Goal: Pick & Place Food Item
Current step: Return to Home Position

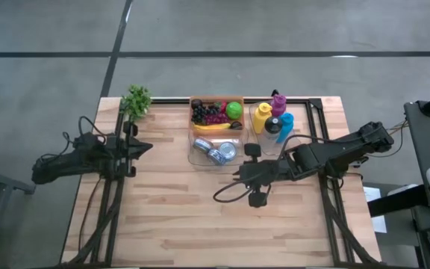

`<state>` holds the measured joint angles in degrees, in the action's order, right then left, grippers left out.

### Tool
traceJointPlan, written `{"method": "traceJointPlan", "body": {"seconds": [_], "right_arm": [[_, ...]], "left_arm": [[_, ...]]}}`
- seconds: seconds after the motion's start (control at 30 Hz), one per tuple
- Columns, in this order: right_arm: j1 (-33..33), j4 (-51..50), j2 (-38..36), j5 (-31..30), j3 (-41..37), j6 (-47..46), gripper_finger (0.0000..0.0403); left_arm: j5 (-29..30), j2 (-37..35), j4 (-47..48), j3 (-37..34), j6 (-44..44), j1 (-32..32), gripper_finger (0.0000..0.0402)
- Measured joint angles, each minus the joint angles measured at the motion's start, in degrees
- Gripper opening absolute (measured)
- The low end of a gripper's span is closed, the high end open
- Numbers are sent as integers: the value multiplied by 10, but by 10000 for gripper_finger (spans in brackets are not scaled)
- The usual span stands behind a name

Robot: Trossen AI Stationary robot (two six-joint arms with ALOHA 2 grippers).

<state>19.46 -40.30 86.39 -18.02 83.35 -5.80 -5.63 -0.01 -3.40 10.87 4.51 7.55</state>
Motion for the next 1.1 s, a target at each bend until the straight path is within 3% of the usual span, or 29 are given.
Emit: {"method": "traceJointPlan", "body": {"seconds": [0.2,0.43,0.83,1.1], "right_arm": [[0,-24,-7,-2,0,2,14],[3,-13,-49,-1,-30,23,8],[5,234,-258,48,-318,3,8],[7,333,-402,65,-468,1,8]], "left_arm": [[0,0,5,0,11,0,1],[0,0,24,0,11,0,1],[0,0,-17,-67,4,0,1],[3,1,-62,-106,-3,0,1]]}}
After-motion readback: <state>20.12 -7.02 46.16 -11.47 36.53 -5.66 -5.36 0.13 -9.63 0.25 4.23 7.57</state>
